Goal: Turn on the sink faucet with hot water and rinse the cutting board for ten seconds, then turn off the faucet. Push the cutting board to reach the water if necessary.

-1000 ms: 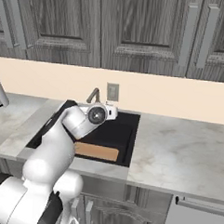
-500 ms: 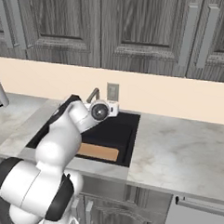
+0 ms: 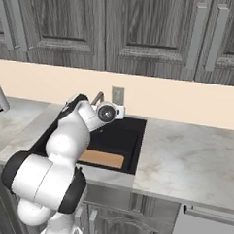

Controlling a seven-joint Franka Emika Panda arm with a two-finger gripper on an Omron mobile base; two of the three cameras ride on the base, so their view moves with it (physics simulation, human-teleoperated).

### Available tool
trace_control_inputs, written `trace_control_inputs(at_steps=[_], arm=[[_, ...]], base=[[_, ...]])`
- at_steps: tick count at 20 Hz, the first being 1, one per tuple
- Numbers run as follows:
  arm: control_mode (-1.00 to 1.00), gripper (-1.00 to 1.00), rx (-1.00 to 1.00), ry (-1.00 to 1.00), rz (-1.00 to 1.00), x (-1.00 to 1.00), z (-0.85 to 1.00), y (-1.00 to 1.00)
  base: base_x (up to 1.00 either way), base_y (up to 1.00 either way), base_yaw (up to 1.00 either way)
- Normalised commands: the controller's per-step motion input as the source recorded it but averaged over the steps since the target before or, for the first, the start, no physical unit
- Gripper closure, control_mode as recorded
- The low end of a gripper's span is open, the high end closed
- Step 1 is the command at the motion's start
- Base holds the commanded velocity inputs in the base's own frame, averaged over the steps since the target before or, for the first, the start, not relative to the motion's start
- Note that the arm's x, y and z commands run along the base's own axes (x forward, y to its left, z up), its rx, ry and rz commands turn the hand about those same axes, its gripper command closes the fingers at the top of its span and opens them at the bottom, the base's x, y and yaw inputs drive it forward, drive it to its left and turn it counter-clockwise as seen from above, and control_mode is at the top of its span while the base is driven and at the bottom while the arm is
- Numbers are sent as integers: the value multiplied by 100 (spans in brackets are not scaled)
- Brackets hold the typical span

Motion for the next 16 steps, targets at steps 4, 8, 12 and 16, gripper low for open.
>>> trace_control_inputs(at_steps=[4,8,12,16], arm=[[-100,-100,1,0,0,19,-7,0],[-100,-100,0,0,0,18,-11,0],[-100,-100,0,0,0,17,-14,0],[-100,-100,0,-3,0,15,-20,0]], base=[[0,0,0],[0,0,0],[0,0,0],[0,0,0]])
